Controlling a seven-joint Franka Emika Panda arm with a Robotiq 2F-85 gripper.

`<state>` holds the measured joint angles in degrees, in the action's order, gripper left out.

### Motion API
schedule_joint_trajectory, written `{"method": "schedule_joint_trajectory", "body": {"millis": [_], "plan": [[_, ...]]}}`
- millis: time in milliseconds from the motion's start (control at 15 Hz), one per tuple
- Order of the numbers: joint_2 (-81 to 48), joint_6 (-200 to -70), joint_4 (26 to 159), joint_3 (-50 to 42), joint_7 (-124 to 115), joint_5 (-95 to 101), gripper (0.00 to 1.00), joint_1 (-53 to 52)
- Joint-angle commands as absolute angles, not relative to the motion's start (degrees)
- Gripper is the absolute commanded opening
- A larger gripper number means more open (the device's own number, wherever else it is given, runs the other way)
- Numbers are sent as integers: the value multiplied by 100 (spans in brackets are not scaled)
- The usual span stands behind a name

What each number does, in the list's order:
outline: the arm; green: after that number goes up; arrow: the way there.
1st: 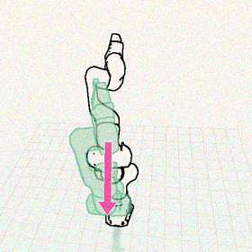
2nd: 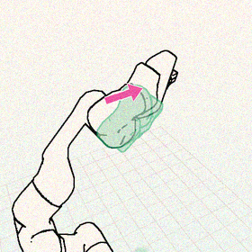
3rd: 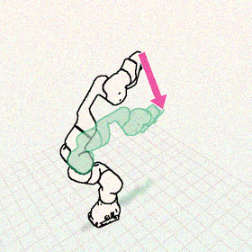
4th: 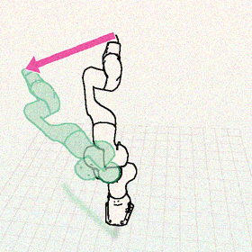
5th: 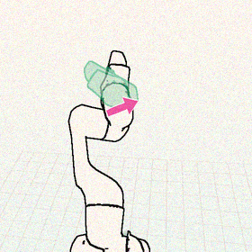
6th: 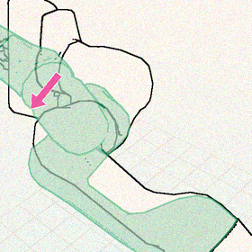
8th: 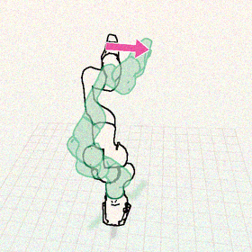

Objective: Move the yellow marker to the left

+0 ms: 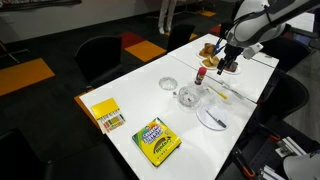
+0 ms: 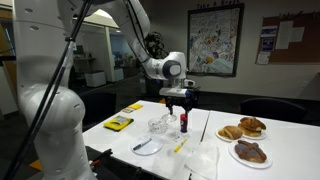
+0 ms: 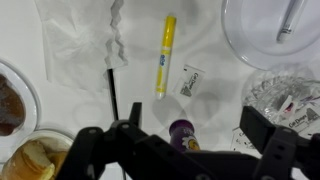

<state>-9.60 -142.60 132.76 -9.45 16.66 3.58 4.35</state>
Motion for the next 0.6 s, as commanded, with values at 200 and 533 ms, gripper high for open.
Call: {"method": "schedule_joint_trajectory", "body": {"millis": [200,533], "plan": [[-1126,-14901,13740,-706,1426,15,100,661],[-1122,-14710,13652,-723,1356,129,100,629]]}}
